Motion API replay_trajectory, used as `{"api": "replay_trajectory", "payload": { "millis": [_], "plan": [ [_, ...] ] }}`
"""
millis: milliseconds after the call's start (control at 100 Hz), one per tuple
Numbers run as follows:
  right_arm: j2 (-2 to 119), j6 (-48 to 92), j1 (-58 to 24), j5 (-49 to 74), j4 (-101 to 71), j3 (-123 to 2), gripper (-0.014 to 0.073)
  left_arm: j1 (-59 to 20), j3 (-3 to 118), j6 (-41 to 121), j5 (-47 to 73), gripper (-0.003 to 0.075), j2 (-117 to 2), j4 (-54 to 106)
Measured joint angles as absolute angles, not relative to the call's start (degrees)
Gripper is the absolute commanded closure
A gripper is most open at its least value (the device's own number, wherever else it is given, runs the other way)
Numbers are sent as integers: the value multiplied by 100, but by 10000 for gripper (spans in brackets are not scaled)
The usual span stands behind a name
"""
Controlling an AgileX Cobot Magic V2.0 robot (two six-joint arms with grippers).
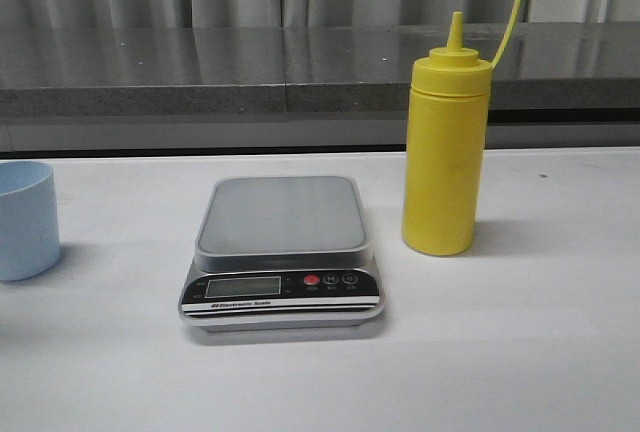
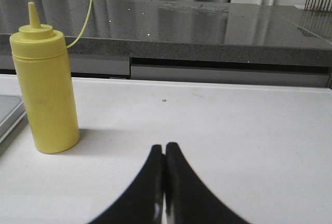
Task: Pour seasoning into cup on scale with both arms
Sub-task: 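Move the left gripper down toward the light blue cup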
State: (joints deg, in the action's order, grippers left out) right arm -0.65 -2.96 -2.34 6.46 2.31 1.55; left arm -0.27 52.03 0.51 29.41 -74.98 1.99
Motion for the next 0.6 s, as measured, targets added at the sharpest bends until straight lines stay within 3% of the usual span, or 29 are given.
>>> {"api": "replay_trajectory", "payload": {
  "millis": [80,250,300,600],
  "plan": [
    [-65,-296,-234,646,231,155,659,-27,5207,51,2953,601,-7671,199],
    [-65,-296,-234,646,231,155,659,-27,5216,51,2995,265,-7860,199],
    [-65,-296,-234,646,231,155,659,-27,5221,51,3000,202,-7885,209],
    [-65,-296,-234,646,231,155,659,-27,5230,51,2874,176,-7909,262]
  ]
}}
